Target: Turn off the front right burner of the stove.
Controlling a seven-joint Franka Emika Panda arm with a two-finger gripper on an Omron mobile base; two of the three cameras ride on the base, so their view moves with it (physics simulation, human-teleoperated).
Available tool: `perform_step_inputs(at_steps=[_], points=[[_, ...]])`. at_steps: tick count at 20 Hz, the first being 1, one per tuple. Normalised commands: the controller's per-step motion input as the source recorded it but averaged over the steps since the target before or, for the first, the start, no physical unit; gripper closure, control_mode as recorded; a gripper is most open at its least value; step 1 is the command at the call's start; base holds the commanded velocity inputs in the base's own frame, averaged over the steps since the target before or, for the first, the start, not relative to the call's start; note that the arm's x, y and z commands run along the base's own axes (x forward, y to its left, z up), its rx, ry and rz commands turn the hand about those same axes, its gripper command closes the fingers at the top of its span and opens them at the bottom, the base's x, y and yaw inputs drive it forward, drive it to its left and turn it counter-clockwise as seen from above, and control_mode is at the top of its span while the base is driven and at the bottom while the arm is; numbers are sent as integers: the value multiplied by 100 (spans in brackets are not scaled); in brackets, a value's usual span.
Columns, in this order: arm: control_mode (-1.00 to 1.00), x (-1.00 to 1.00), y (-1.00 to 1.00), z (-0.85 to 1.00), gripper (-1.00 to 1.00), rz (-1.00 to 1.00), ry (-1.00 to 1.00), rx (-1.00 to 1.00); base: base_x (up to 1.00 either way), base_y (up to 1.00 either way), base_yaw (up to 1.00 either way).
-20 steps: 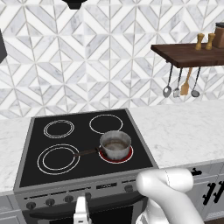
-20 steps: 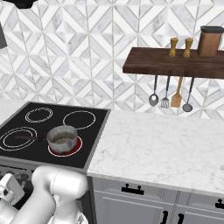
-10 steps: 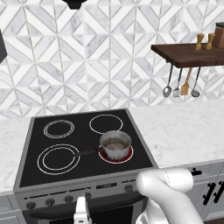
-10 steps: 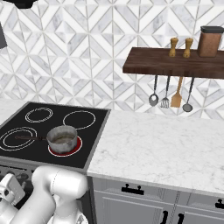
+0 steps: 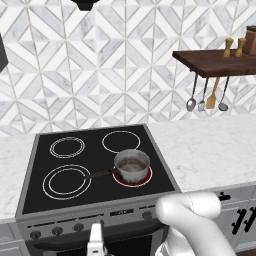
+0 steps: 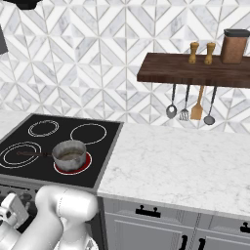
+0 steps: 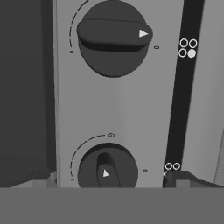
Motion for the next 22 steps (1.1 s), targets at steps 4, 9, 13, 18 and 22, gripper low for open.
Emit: perform_step_inputs(at_steps=[4, 9, 13, 18, 22], points=[[-100, 0, 0, 0, -100, 0, 0, 0, 0, 0, 0], [-100, 0, 0, 0, 100, 0, 0, 0, 0, 0, 0], [-100, 0, 0, 0, 100, 0, 0, 1, 0, 0, 0], [-100, 0, 0, 0, 100, 0, 0, 11, 0, 0, 0], [-100, 1, 0, 0, 100, -7, 0, 26, 0, 0, 0]])
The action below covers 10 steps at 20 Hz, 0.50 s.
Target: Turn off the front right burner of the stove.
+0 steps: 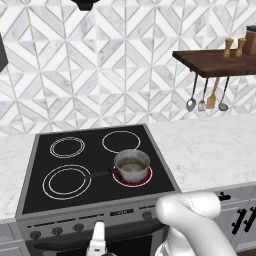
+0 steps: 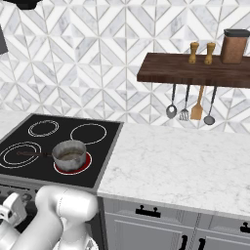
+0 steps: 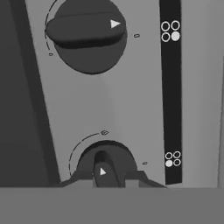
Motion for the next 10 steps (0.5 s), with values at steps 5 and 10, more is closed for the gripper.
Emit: perform_step_inputs(at_steps=[5, 10], points=[[-100, 4, 0, 1, 100, -13, 0, 38, 0, 0, 0], [-100, 9, 0, 2, 100, -16, 0, 43, 0, 0, 0]])
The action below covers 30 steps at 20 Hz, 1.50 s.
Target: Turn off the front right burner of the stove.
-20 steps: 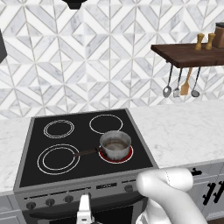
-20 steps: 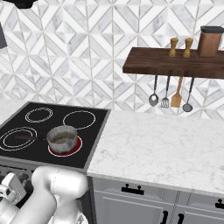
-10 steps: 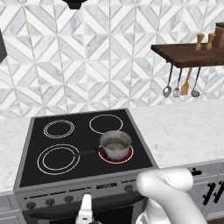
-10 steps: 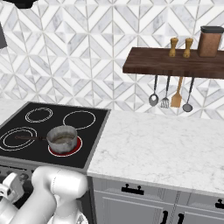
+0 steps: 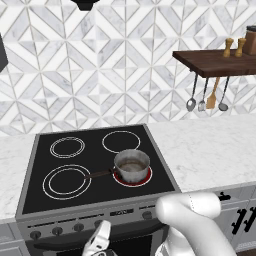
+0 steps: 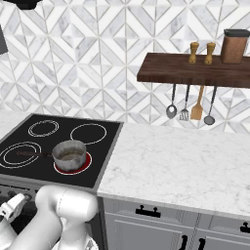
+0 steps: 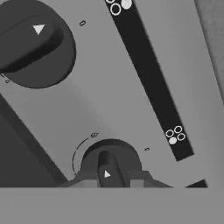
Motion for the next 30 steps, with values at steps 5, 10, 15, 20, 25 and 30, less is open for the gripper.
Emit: perform_step_inputs(at_steps=[5, 10, 15, 20, 25, 30], points=[[-100, 15, 0, 0, 100, -18, 0, 44, 0, 0, 0], [-100, 17, 0, 0, 100, -19, 0, 44, 0, 0, 0], [-100, 18, 0, 0, 100, -20, 0, 45, 0, 0, 0], [-100, 29, 0, 0, 100, -22, 0, 43, 0, 0, 0], [-100, 38, 0, 0, 100, -25, 0, 43, 0, 0, 0], [-100, 47, 0, 0, 100, -27, 0, 41, 0, 0, 0]])
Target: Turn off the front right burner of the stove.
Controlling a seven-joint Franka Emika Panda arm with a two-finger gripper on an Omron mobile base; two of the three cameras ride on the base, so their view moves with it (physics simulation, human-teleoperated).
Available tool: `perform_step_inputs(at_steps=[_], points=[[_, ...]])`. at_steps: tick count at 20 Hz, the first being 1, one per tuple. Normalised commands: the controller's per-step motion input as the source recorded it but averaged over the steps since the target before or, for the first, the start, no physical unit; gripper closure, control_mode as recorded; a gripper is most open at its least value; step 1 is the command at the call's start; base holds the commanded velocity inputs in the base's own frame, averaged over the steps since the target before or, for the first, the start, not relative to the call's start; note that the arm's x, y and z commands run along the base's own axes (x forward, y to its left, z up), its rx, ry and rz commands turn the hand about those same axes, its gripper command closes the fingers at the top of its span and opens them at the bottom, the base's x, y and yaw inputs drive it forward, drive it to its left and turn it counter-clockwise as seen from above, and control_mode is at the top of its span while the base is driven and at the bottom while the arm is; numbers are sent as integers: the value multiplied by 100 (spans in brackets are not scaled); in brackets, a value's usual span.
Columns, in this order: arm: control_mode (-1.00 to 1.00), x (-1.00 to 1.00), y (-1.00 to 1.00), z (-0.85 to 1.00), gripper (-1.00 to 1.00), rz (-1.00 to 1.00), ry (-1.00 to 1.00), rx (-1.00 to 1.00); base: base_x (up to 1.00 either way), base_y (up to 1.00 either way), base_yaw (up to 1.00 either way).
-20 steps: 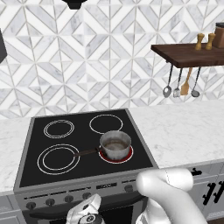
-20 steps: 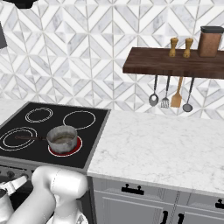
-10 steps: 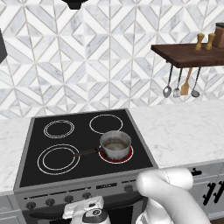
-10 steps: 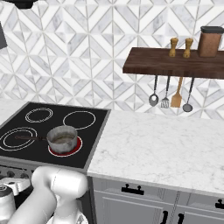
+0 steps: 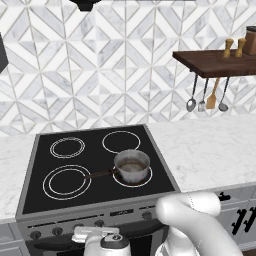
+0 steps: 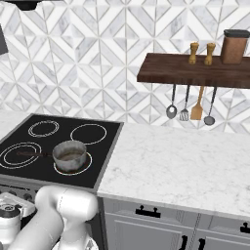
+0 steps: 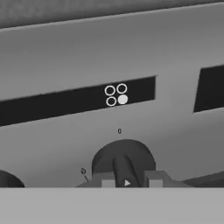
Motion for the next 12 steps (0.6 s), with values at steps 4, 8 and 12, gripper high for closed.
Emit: perform_step_inputs(at_steps=[4, 8, 12], points=[[-100, 39, 0, 0, 100, -29, 0, 40, 0, 0, 0], [-100, 30, 0, 0, 100, -33, 0, 37, 0, 0, 0], [-100, 30, 0, 0, 100, -38, -1, 32, 0, 0, 0]])
